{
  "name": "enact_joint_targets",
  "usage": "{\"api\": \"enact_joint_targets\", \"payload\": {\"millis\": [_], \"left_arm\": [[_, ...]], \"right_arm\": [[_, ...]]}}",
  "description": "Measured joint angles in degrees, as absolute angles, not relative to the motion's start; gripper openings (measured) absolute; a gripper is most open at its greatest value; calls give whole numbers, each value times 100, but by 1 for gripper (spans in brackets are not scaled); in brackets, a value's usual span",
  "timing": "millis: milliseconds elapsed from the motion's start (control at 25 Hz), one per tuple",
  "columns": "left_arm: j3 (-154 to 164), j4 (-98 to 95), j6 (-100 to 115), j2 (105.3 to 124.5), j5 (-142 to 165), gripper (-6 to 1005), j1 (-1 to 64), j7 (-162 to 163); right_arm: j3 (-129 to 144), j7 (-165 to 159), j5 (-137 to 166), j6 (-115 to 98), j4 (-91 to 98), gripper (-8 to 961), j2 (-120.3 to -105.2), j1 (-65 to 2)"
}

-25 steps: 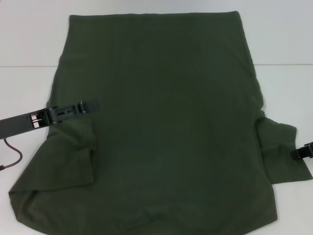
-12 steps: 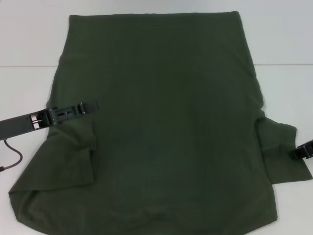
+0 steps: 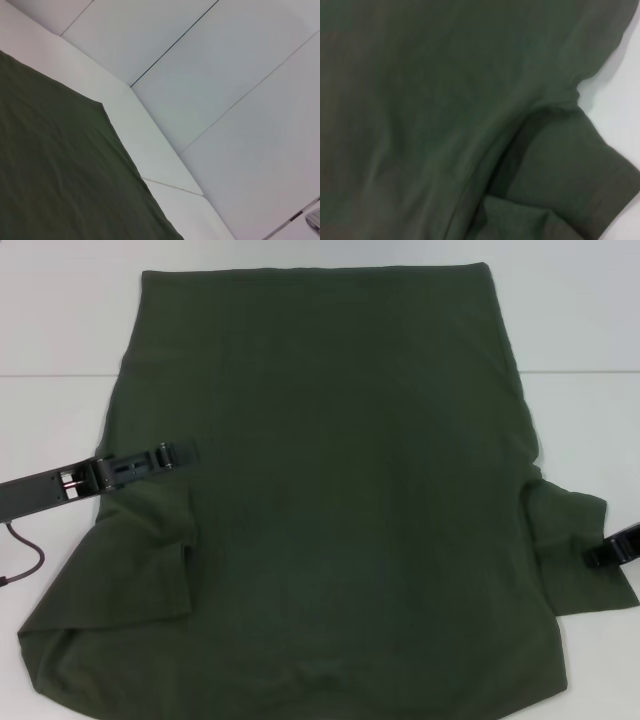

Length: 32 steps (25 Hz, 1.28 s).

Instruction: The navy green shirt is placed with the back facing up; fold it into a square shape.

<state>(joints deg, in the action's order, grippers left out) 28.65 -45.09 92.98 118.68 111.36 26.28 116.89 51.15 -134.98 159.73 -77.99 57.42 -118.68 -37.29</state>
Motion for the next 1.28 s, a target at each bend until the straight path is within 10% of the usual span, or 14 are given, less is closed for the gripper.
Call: {"api": "enact_joint_targets", "payload": {"millis": [1280], "left_arm": [[2865,-4438,9406,11825,10841,902,2475,11681]], "right_arm": [[4508,-13914,16031,-7677,5801,0,-11719,-3605]]}}
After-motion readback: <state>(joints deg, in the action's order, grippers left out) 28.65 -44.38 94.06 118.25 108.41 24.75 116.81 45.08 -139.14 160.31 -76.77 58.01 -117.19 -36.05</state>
